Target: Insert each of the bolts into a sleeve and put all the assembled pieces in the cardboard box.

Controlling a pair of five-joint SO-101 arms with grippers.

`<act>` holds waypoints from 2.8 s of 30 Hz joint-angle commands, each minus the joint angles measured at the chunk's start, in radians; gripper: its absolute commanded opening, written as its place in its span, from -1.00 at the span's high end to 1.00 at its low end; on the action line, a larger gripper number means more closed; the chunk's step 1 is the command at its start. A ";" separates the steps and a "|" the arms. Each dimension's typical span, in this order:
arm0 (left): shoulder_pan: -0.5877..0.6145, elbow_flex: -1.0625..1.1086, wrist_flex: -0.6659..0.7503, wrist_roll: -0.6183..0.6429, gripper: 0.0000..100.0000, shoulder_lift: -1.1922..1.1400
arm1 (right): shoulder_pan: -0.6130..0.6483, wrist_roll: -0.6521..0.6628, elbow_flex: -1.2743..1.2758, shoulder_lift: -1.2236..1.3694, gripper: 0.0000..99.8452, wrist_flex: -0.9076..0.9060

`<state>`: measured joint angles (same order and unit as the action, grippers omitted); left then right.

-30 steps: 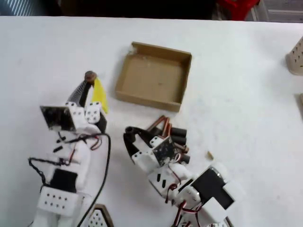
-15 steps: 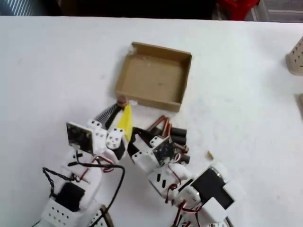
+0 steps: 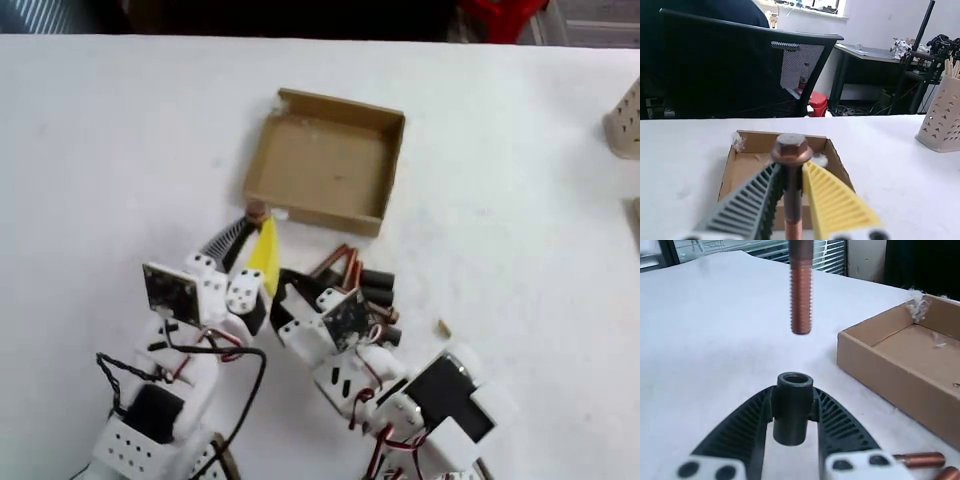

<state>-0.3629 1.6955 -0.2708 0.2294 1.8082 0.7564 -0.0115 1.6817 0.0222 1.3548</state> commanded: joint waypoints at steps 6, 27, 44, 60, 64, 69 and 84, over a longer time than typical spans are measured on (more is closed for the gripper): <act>-0.013 -0.003 -0.063 -0.003 0.96 0.019 | 0.002 -0.011 0.006 -0.005 0.97 0.045; -0.008 -0.003 -0.110 0.140 0.96 0.019 | 0.004 -0.011 0.006 -0.005 0.97 0.111; -0.015 -0.005 -0.196 0.138 0.96 0.019 | 0.001 -0.011 0.006 -0.005 0.97 0.113; -0.039 -0.003 -0.270 0.031 0.96 0.019 | -0.018 -0.011 0.006 -0.012 0.97 0.113; -0.038 -0.003 -0.273 0.029 0.93 0.019 | -0.019 -0.011 0.006 -0.012 0.97 0.113; -0.038 -0.003 -0.308 0.029 0.67 0.019 | -0.019 -0.011 0.006 -0.012 0.97 0.113; -0.038 -0.012 -0.439 0.014 0.52 0.019 | -0.021 -0.011 0.006 -0.010 0.97 0.113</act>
<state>-0.3905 1.6955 -0.6391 0.2616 1.8082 0.7503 -0.0115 1.6817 0.0238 1.4423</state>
